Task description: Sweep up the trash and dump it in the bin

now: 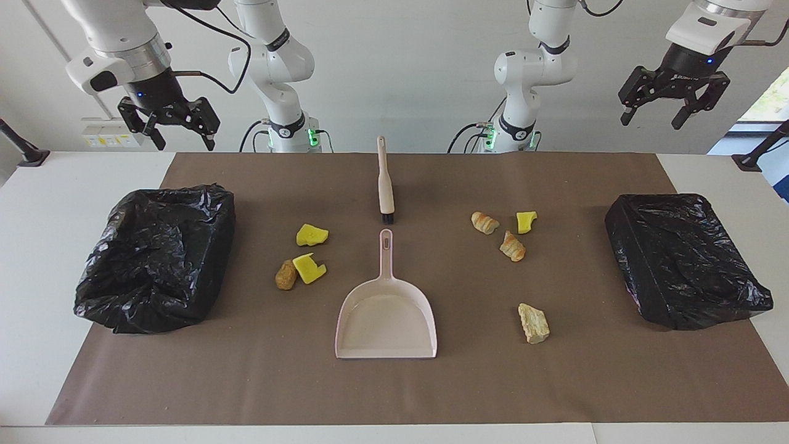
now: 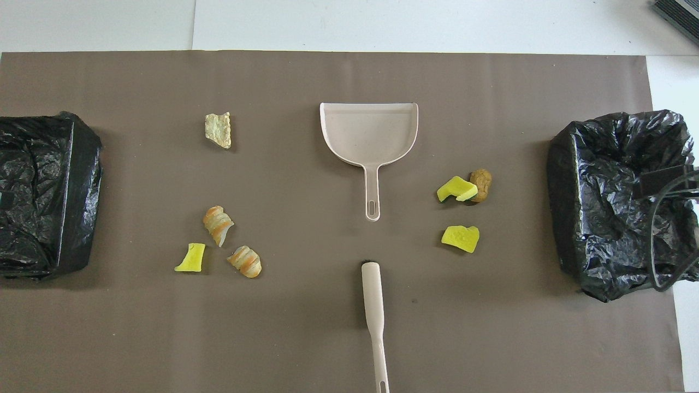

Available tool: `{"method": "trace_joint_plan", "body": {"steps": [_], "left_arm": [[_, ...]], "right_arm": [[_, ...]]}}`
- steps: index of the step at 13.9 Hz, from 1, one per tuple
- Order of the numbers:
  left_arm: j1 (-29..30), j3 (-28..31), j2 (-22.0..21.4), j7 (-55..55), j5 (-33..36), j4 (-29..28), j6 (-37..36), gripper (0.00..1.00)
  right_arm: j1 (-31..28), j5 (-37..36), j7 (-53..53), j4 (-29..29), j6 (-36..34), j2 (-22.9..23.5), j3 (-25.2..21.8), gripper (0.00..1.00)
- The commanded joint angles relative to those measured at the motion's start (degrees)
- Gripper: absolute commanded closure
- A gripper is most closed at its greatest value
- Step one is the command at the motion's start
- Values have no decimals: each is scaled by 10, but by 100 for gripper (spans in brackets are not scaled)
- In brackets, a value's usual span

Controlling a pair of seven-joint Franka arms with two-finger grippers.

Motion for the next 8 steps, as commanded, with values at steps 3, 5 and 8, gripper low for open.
{"method": "trace_joint_plan", "body": {"steps": [3,5,8], "left_arm": [[1,-1,-7,-5,10,-1,-9,0],[0,-5,-7,-6,10,-1,-9,0],[-1,-5,-7,-6,10,-1,-9,0]], "right_arm": [[-3,2,6,-9,5,-7,5,0],[-3,2,6,-9,5,-7,5,0],[-3,2,6,-9,5,-7,5,0]]}}
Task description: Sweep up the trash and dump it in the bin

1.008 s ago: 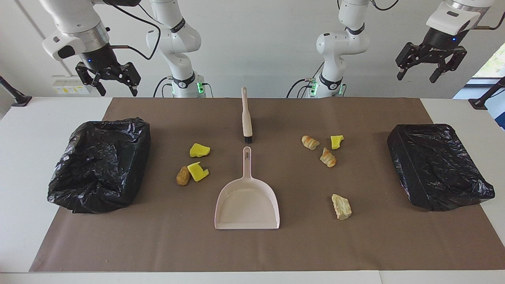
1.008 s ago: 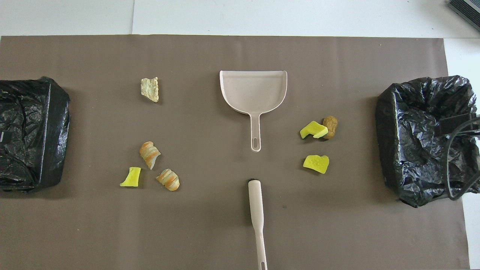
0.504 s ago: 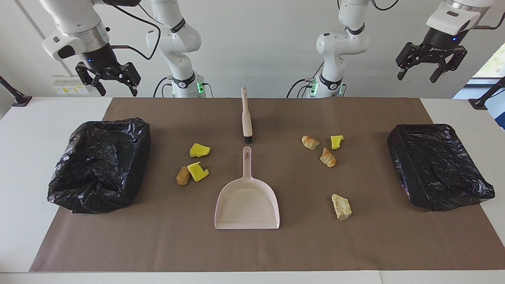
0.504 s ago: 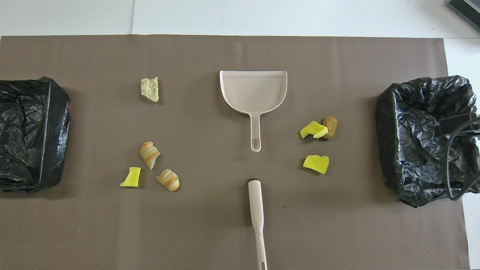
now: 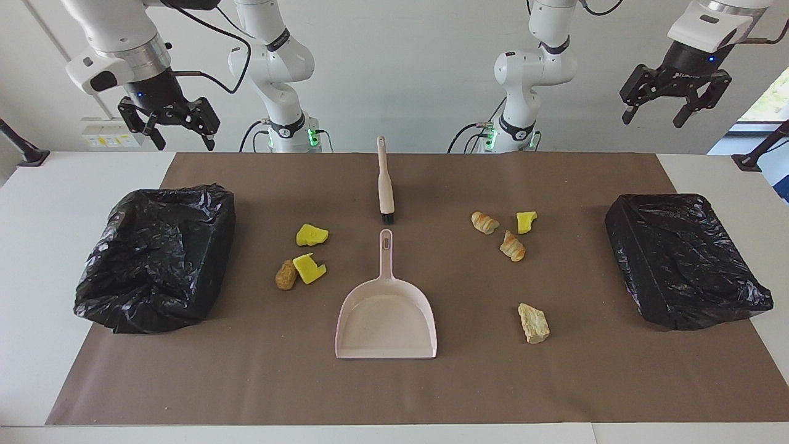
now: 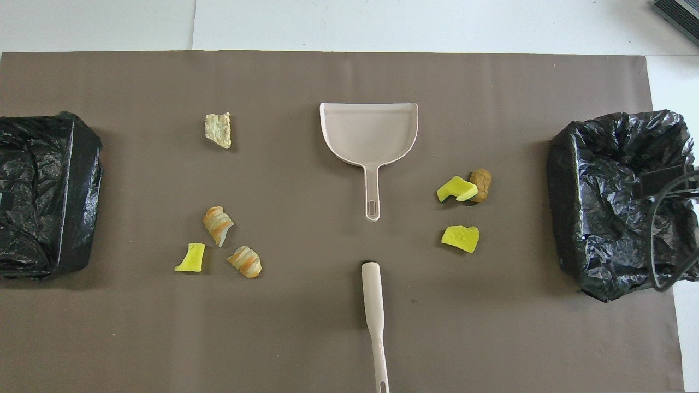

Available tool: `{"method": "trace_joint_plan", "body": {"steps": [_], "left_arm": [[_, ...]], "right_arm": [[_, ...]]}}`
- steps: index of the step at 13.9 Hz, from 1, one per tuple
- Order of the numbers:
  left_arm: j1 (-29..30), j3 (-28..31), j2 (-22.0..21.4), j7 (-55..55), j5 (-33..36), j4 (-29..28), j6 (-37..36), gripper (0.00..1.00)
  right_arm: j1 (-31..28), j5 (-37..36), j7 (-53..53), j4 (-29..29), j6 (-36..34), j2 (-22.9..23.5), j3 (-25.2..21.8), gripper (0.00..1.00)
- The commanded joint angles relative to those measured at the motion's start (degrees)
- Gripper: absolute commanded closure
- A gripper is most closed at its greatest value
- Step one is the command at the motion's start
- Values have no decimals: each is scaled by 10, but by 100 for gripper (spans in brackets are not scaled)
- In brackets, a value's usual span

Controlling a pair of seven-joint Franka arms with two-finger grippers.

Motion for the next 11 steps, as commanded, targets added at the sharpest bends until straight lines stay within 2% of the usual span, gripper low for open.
{"method": "trace_joint_plan", "body": {"steps": [1,11], "left_arm": [[-1,-2,-7,-6,9,-1,-9,0],[-11,-23,-17,-8,4,-13,-7,0]], "right_arm": [[-3,2,6,-9,5,-7,5,0],[-3,2,6,-9,5,-7,5,0]]}}
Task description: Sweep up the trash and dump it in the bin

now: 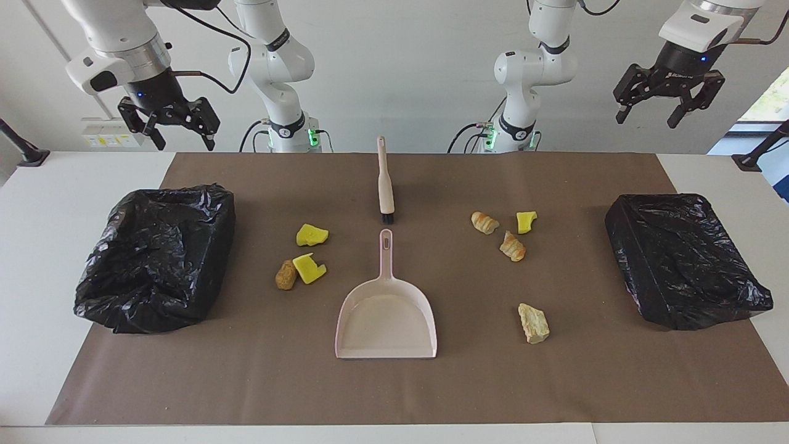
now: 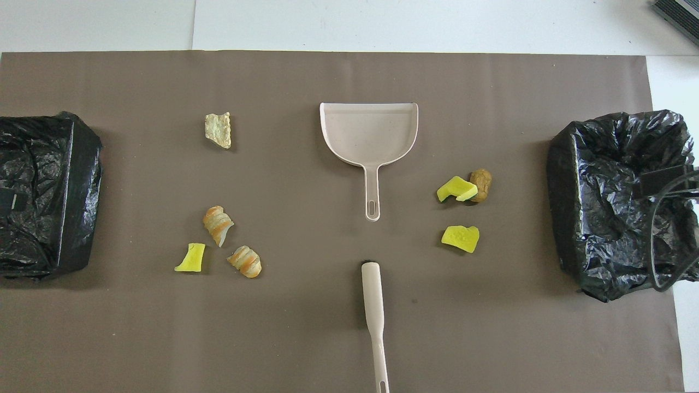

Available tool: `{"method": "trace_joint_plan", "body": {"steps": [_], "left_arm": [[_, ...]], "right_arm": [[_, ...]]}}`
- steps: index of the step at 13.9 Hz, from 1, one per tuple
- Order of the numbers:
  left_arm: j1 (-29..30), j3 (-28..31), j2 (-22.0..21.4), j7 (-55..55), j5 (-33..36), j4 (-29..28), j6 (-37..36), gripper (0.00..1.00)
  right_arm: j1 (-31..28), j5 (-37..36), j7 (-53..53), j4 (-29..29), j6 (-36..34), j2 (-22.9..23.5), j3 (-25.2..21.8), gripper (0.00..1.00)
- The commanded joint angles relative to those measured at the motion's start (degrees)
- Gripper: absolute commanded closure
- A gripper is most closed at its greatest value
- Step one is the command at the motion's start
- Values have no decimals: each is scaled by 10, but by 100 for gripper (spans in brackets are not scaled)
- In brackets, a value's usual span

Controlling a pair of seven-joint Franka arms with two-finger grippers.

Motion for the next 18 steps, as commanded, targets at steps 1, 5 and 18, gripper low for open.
{"method": "trace_joint_plan", "body": {"steps": [1,5,18], "left_arm": [[-11,-3,-16,-7,3,-17,-5,0],[-12,-10,-27,-7,2,-32,-3,0],[-12,-13,-30,-8,2,-44,1,0]], "right_arm": [[-3,2,6,-9,5,-7,5,0],[-3,2,6,-9,5,-7,5,0],[-3,2,6,-9,5,-7,5,0]]}}
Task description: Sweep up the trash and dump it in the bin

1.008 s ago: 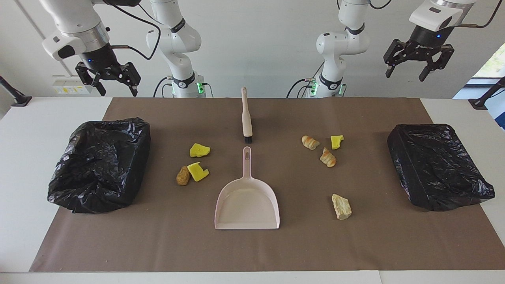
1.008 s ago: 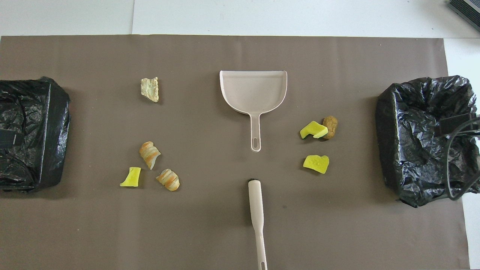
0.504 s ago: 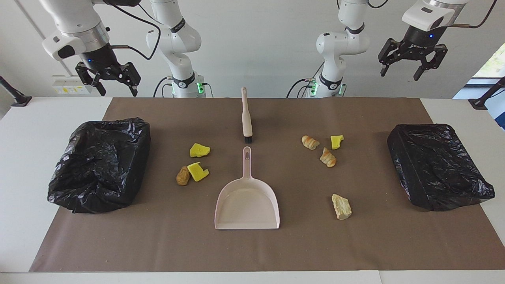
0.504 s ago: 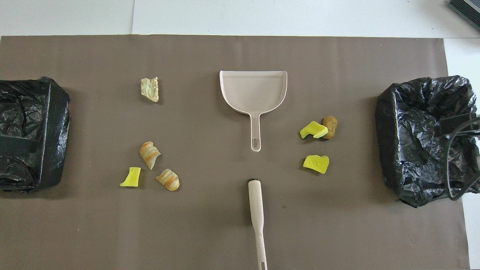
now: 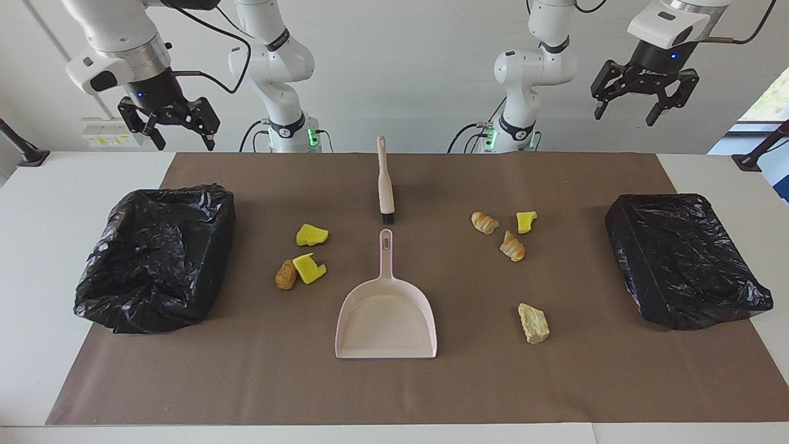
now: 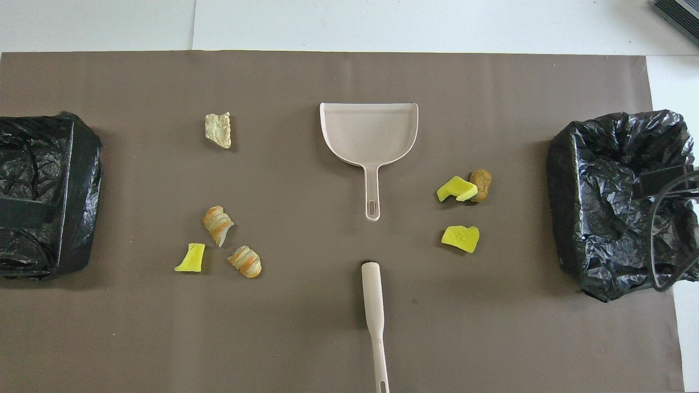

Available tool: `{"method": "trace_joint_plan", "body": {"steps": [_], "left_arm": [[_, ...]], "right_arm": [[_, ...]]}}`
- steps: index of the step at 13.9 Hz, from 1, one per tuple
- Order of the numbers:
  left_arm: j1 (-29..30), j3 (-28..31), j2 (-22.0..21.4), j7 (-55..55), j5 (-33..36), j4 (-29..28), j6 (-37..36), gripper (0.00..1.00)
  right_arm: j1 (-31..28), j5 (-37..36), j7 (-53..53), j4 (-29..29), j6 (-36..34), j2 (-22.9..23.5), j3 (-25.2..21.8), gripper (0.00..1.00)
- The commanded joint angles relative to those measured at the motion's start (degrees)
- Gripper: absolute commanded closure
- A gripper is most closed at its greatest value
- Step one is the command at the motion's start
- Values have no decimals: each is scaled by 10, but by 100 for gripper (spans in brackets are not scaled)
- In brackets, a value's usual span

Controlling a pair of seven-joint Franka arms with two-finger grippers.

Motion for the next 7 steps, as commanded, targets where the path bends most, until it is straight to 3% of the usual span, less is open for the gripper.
{"method": "trace_joint_plan", "body": {"steps": [1,7], "left_arm": [[-6,2,-17,-8,2,-23,2,0],[-6,-4,-17,-8,2,-24,3,0]], "right_arm": [[-3,2,6,-9,5,-7,5,0],[-3,2,6,-9,5,-7,5,0]]}}
